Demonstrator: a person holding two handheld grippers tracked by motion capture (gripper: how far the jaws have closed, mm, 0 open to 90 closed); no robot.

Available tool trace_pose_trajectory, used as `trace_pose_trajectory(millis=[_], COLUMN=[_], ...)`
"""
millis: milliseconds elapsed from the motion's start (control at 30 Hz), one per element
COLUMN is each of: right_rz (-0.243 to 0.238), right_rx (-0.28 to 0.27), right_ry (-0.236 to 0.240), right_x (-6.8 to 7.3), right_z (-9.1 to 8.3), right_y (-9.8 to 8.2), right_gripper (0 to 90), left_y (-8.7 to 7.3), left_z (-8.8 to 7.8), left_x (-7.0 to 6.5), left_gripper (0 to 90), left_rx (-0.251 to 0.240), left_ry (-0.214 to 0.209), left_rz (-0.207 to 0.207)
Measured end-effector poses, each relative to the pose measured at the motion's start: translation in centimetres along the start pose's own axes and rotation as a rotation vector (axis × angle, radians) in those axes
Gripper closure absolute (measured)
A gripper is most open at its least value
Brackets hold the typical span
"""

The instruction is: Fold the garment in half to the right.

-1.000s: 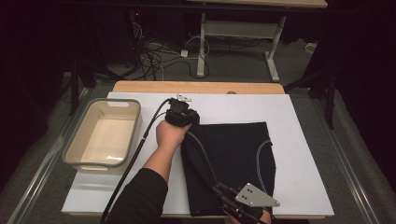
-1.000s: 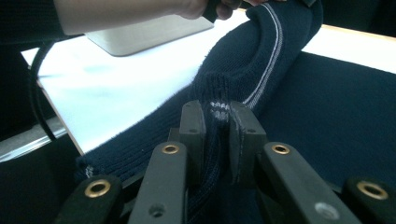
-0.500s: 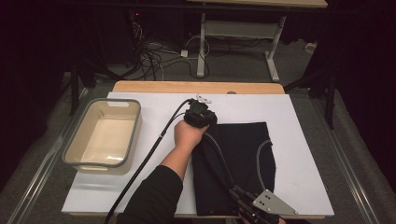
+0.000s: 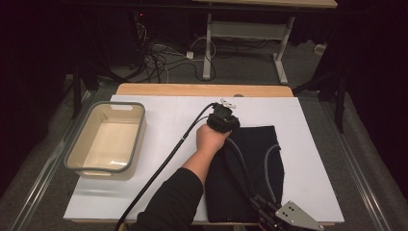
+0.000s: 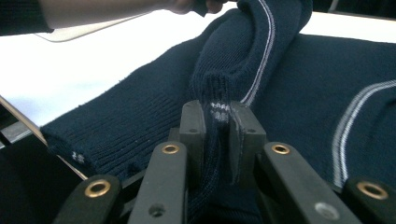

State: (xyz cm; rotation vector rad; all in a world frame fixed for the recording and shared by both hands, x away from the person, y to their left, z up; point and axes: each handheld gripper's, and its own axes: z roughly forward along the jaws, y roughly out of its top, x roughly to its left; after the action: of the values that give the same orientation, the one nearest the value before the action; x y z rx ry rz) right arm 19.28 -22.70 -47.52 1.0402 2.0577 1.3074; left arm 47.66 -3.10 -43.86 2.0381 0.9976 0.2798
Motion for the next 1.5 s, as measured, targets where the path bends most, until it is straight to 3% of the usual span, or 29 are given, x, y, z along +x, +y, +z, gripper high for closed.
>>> trace_pose_trajectory(millis=[933,1000,1100,1267,1367,1500], right_rz=[0.006,0.0,0.001,-0.006,-0.015,-0.026], right_rx=[0.032,0.035,0.04,0.048,0.055,0.063], right_ry=[-0.032,-0.032,-0.024,-0.008,0.003,0.013], right_x=[-0.9,-0.9,-1.0,-1.1,-1.3,-1.6], right_z=[-1.1,-1.1,-1.0,-0.5,-0.6,-0.5], right_y=[-1.3,-1.3,-1.4,-1.1,-1.1,-1.1], right_gripper=[78.2,78.2,78.2,78.2,78.1,78.0], left_y=[0.5,0.5,0.4,-0.7,-2.2,-5.3], left_z=[2.6,2.5,1.8,-0.7,-2.4,-4.3], left_x=[-1.7,-1.7,-1.5,-0.4,0.5,2.2], left_gripper=[73.9,68.5,49.7,33.6,29.8,24.7], left_rx=[-0.018,-0.021,-0.017,-0.061,-0.09,-0.089], left_ry=[-0.069,-0.069,-0.074,-0.077,-0.058,-0.041], left_rz=[0.023,0.024,0.029,0.038,0.056,0.044])
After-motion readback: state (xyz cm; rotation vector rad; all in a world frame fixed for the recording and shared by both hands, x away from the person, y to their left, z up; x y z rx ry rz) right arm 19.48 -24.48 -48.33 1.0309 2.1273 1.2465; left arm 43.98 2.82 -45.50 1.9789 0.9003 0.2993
